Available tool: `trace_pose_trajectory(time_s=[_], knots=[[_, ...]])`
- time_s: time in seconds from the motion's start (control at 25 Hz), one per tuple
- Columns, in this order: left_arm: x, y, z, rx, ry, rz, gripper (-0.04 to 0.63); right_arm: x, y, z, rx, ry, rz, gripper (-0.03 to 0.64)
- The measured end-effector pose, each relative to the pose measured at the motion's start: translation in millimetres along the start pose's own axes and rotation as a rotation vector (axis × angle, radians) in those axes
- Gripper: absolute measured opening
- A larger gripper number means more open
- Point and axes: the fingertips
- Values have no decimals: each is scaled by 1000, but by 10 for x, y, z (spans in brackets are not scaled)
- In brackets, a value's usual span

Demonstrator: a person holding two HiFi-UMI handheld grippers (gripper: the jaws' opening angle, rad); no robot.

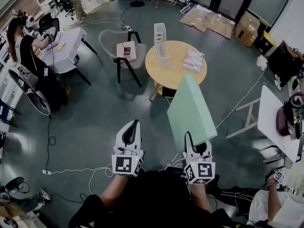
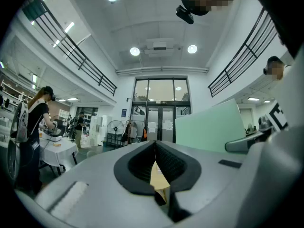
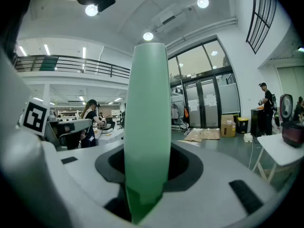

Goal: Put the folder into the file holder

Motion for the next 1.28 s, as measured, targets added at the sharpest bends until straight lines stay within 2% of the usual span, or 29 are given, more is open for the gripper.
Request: trace_pose_trajectory(time_s=[0.6,0.92,1.28], knots=[[-57,47,241,-8,8,-18,8,-50,126,88,10,-31,4,150],[-79,27,601,-5,0,-14,8,-69,241,313,41,-16,2,149],[-65,137,1139,37,12,7,8,-97,461,635,114,4,15,144]])
Point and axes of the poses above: the fingertips, and each gripper's own axes: y backward along the fingers, z to its right, x out of its top, and after that the axes turned 10 degrees about x, right-handed
